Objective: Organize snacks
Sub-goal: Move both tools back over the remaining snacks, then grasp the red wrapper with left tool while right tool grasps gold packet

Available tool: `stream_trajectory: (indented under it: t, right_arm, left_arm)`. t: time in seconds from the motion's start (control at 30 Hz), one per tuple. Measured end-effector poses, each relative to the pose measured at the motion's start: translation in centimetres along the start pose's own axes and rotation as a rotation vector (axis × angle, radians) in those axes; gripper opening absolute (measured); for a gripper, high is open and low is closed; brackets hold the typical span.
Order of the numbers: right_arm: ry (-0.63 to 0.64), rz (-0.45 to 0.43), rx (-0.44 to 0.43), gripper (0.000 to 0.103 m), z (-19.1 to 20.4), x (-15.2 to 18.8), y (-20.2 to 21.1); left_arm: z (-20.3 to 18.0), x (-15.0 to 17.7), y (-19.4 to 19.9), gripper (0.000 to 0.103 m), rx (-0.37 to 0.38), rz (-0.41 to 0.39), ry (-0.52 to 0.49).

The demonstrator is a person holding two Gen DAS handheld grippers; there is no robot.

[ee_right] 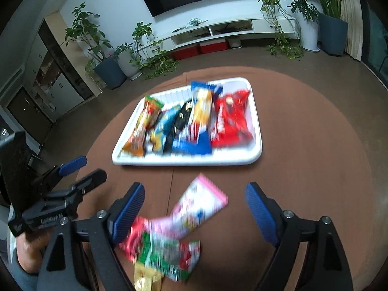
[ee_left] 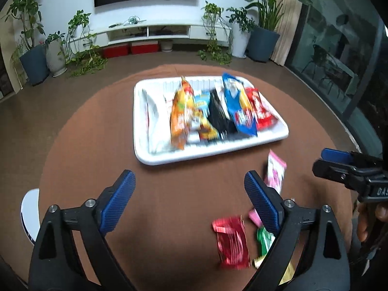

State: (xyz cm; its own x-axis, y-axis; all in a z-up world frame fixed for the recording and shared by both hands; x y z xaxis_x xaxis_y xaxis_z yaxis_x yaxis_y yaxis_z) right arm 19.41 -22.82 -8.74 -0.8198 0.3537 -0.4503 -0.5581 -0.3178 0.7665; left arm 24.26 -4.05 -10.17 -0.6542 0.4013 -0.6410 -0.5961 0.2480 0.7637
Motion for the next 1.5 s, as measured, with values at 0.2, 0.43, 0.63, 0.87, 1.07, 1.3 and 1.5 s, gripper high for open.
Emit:
stream_trajectory:
  t: [0.2, 0.43, 0.63, 0.87, 1.07, 1.3, 1.5]
  right_arm:
    - [-0.008, 0.010, 0.027, 0.087, -1.3, 5.2, 1.8]
    - [0.024, 0.047, 0.050, 0.089, -1.4, 11.2, 2.9]
    - [0.037, 0.085, 0.047, 0.089, -1.0, 14.3, 2.8]
    - [0.081, 0.097, 0.047, 0.089, 0.3, 16.3, 2.6]
    - [0.098, 0.095, 0.057, 0.089, 0.8, 16.7, 2.6]
    - [0.094, 0.099, 0.059, 0.089, 1.0, 16.7, 2.4]
    - [0.086, 0.112, 0.065, 0.089, 0.9, 16.8, 2.1]
  left_arm:
    - [-2.6, 4.1, -0.1, 0.091, 0.016, 0.064, -0.004]
    - [-4.2, 7.0, -0.2, 0.098, 0.032, 0.115, 0.012]
    - [-4.8, 7.6, -0.3, 0.098, 0.029, 0.139, 0.003]
    - [-5.7, 7.5, -1.7, 0.098, 0.024, 0.183, -0.030]
    - [-5.0, 7.8, -3.5, 0.098, -0.014, 0.247, -0.037]
    - [-4.4, 7.0, -4.2, 0.098, -0.029, 0.247, -0.067]
    - [-5.0, 5.9, -4.9, 0.097, -0.023, 0.252, -0.138]
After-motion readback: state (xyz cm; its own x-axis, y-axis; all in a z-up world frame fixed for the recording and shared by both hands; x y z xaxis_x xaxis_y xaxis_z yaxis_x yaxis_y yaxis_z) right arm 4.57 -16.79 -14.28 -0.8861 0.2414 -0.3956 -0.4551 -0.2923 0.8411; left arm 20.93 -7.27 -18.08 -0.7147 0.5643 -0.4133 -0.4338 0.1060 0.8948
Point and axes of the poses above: each gripper's, at about its wrist camera, not at the fingertips, and y roughly against the way its jaws point, z to its left, x to its underside, the point moved 7 cm from there along -y, roughly the way its jaws point, and after that the axes turned 15 degrees about -y, right-handed, at the moved point
